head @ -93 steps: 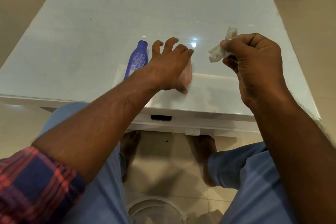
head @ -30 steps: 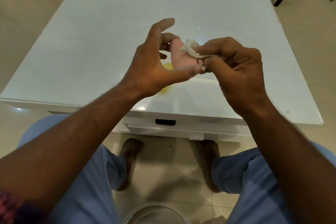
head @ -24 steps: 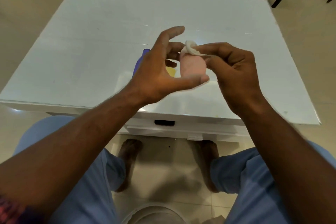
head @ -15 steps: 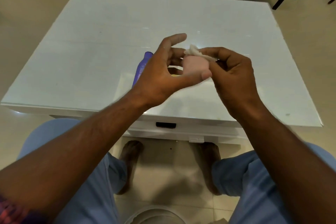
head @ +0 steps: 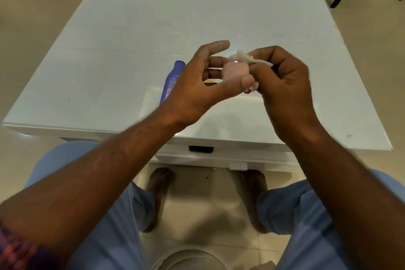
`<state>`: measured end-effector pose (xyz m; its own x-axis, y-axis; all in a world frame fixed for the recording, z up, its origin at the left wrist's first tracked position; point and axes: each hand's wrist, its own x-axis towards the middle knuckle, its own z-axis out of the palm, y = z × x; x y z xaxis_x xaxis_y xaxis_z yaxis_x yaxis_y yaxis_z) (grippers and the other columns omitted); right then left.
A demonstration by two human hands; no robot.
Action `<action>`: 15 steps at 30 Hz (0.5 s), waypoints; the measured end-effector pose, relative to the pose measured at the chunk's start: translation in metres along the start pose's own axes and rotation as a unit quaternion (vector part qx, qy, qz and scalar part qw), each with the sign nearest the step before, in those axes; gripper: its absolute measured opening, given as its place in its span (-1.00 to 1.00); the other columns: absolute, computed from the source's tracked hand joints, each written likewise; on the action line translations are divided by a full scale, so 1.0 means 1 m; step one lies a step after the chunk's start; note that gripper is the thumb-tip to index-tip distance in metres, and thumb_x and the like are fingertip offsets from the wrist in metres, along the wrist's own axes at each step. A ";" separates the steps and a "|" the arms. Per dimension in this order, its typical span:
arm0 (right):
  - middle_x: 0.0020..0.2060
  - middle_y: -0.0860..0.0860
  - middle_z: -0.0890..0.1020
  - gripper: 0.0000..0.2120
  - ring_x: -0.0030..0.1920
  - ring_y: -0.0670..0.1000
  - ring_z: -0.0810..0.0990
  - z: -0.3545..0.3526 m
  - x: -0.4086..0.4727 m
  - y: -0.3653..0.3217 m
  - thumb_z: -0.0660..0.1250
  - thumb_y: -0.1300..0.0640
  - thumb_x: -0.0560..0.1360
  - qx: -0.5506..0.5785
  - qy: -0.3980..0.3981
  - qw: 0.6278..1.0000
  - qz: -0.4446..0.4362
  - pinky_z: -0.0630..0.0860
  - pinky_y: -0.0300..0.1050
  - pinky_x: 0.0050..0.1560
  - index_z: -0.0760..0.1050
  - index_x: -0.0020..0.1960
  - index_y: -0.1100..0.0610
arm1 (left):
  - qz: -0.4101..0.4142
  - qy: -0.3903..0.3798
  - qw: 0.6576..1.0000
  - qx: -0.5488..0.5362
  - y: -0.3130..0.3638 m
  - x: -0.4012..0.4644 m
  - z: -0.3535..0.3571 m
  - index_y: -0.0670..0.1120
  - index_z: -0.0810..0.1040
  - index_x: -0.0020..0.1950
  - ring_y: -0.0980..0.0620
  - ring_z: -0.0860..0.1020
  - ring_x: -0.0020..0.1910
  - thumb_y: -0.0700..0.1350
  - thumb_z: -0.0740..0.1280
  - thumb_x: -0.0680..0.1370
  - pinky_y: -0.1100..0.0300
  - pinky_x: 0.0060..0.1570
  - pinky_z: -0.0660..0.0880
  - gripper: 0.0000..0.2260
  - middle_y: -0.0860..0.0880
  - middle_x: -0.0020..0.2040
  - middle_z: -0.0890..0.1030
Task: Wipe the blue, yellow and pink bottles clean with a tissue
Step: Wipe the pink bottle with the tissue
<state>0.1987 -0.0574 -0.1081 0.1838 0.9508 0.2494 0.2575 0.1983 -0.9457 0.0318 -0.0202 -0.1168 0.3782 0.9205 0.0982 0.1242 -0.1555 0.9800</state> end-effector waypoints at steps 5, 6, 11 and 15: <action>-0.22 0.01 0.65 -0.93 -0.18 0.04 0.65 -0.002 -0.001 -0.007 0.35 0.19 0.56 0.048 -0.013 0.997 -0.053 0.63 -0.07 -0.15 0.61 -0.06 0.10 | -0.019 0.018 0.999 -0.026 -0.001 0.002 -0.001 0.02 0.33 0.53 0.01 0.60 0.25 0.41 0.47 0.26 0.08 0.17 0.62 -0.06 -0.04 0.31 0.58; -0.22 0.00 0.63 -0.93 -0.18 0.04 0.63 -0.001 -0.002 -0.008 0.34 0.18 0.54 0.057 -0.017 0.996 -0.073 0.62 -0.07 -0.17 0.60 -0.07 0.07 | -0.020 0.016 0.999 -0.024 -0.001 0.001 -0.001 0.02 0.33 0.52 0.02 0.60 0.25 0.39 0.48 0.27 0.11 0.17 0.62 -0.08 -0.05 0.32 0.57; -0.19 0.09 0.68 -0.95 -0.15 0.13 0.68 -0.003 0.002 0.000 0.40 0.17 0.57 0.024 -0.008 0.999 0.038 0.66 0.06 -0.11 0.62 -0.07 0.10 | -0.027 -0.005 0.998 -0.056 0.001 0.000 0.002 0.01 0.33 0.52 -0.01 0.60 0.27 0.29 0.51 0.30 0.13 0.15 0.60 -0.13 -0.06 0.33 0.57; -0.25 0.02 0.62 -0.91 -0.21 0.00 0.64 0.002 -0.005 -0.009 0.37 0.24 0.55 0.041 -0.023 0.996 -0.074 0.62 -0.13 -0.18 0.57 -0.11 0.09 | -0.037 -0.004 0.997 -0.071 -0.001 0.002 -0.002 0.01 0.36 0.51 -0.10 0.58 0.31 0.43 0.48 0.25 -0.16 0.31 0.52 -0.06 -0.07 0.34 0.57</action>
<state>0.1931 -0.0636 -0.1014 0.1053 0.9193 0.3791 0.2002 0.3538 -0.9136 0.0306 -0.0177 -0.1171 0.3802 0.9246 0.0237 0.0206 -0.0341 0.9992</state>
